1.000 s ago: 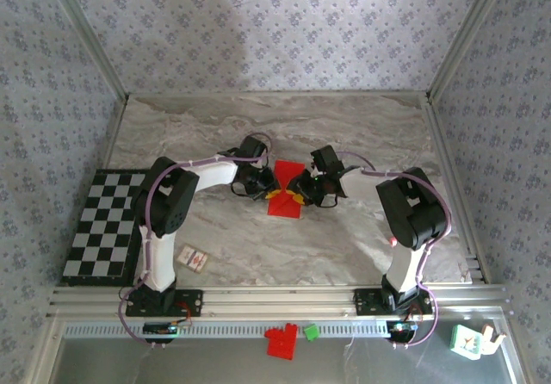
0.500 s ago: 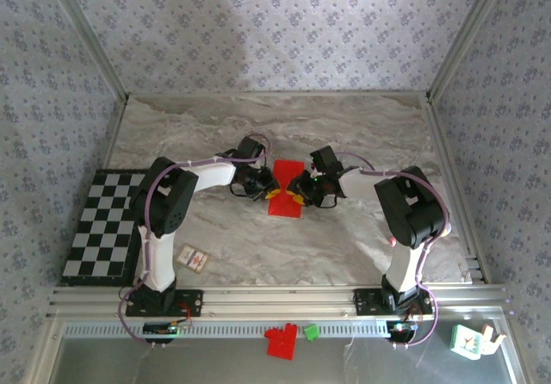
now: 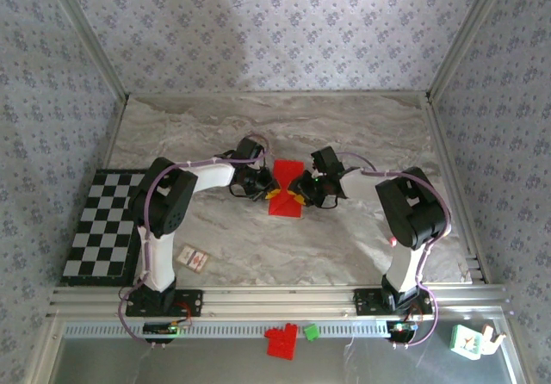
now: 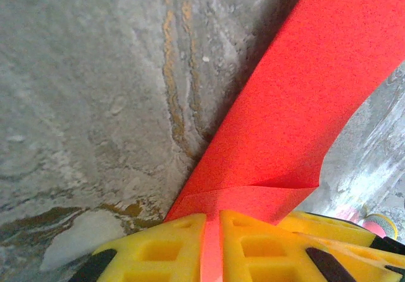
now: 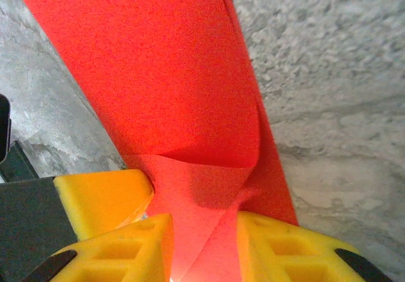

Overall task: Fold a paper plane with a square sheet of paper (pick it up from the middle)
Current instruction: Pick up the paper from the center of the table.

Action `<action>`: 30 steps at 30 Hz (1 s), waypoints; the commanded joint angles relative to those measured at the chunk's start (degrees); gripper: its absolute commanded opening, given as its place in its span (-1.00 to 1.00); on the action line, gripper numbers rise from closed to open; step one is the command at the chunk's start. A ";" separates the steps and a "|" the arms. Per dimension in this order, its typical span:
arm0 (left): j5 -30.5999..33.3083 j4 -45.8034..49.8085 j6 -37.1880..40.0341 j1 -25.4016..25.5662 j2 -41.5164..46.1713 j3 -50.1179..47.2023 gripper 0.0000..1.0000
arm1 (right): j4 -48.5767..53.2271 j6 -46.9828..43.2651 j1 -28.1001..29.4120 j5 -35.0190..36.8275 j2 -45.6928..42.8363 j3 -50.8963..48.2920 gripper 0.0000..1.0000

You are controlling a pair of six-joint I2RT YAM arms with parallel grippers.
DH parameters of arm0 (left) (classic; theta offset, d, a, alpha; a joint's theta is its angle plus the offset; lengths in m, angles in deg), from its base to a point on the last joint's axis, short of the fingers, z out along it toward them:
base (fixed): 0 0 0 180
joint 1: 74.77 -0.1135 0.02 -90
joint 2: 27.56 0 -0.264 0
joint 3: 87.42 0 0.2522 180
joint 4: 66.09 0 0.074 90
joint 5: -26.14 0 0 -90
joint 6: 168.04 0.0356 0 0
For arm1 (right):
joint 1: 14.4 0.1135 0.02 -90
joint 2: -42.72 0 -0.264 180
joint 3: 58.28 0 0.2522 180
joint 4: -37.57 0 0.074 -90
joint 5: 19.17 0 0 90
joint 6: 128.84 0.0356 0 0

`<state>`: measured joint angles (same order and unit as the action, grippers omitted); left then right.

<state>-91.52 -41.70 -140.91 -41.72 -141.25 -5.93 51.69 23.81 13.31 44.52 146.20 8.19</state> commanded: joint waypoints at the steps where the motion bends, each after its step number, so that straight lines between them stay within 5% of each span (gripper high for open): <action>1: 2.30 3.84 -1.02 -0.47 -0.30 -2.07 -0.68 | 0.87 1.02 -0.55 2.00 -1.19 -1.01 -0.35; 17: 1.03 2.94 -1.86 -0.60 0.18 -1.97 -0.66 | -13.02 2.74 0.18 -5.51 1.64 -3.36 -0.52; 30: 0.77 3.81 2.51 -3.72 5.55 -1.79 -0.43 | -9.62 -5.23 -1.33 -3.58 2.33 -1.35 -0.88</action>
<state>-92.06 -40.71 -140.96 -43.55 -139.37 -6.96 40.11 22.52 12.87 40.02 148.19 5.24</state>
